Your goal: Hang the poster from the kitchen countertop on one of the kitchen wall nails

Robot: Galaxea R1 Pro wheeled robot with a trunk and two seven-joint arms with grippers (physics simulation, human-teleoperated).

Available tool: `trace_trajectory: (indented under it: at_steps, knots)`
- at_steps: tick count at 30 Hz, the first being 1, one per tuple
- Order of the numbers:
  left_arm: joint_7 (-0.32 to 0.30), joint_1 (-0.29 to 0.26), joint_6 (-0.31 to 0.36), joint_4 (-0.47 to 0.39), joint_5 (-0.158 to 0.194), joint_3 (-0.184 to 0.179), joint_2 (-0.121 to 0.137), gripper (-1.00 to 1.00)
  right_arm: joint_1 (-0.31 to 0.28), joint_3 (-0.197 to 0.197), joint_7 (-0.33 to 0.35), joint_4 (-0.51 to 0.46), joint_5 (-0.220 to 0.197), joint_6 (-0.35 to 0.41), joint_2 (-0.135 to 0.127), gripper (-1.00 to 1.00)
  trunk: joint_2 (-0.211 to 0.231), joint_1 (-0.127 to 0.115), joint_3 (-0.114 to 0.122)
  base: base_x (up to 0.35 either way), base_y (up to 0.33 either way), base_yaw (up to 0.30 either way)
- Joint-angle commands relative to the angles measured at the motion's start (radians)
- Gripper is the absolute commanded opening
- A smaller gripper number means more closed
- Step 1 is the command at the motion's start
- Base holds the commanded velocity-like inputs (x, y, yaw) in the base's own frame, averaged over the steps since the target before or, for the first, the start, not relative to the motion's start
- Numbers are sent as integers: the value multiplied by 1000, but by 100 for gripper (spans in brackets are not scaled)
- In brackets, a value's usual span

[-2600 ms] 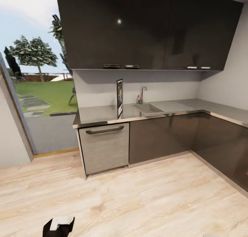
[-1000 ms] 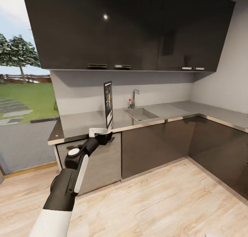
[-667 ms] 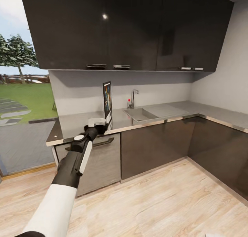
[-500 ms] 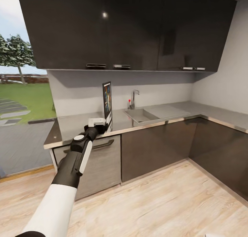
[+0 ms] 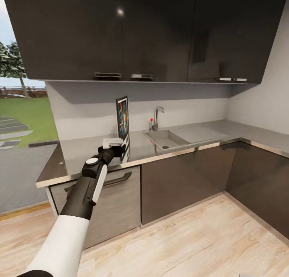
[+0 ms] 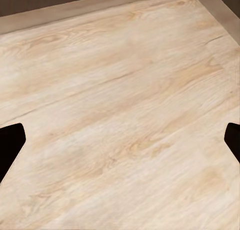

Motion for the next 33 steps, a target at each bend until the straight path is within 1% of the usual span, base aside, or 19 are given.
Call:
trace_trajectory:
  at_steps: [1,14,21,23,25,26,28,33]
  knots:
    - [4,-1,5,0,-1,-1,0,100,-1,0,-1,0,0,-3,0,100,-1,1,-1,336,0,0]
    - [4,-1,0,9,-1,8,0,100,-1,0,-1,1,0,-3,0,100,-1,1,-1,333,0,0]
    - [4,-1,-7,33,-1,11,9,100,-1,0,-1,1,0,-3,0,100,-1,1,-1,98,0,0]
    - [4,-1,-22,65,-1,11,11,100,-1,0,-1,1,0,-3,0,100,-1,1,-1,20,0,0]
    - [4,-1,-70,117,-1,12,11,100,-1,0,-1,1,0,-3,0,100,-1,1,-1,10,0,0]
    - [3,-1,-124,173,0,11,13,100,-1,0,-1,1,0,-3,0,100,-1,1,-1,5,0,0]
    - [3,-1,-148,199,0,11,12,100,-1,0,-1,1,0,-3,0,100,-1,1,-1,3,0,0]
    - [2,-1,-183,238,2,10,12,100,-1,0,-1,1,1,-3,0,100,-1,1,-1,1,0,0]
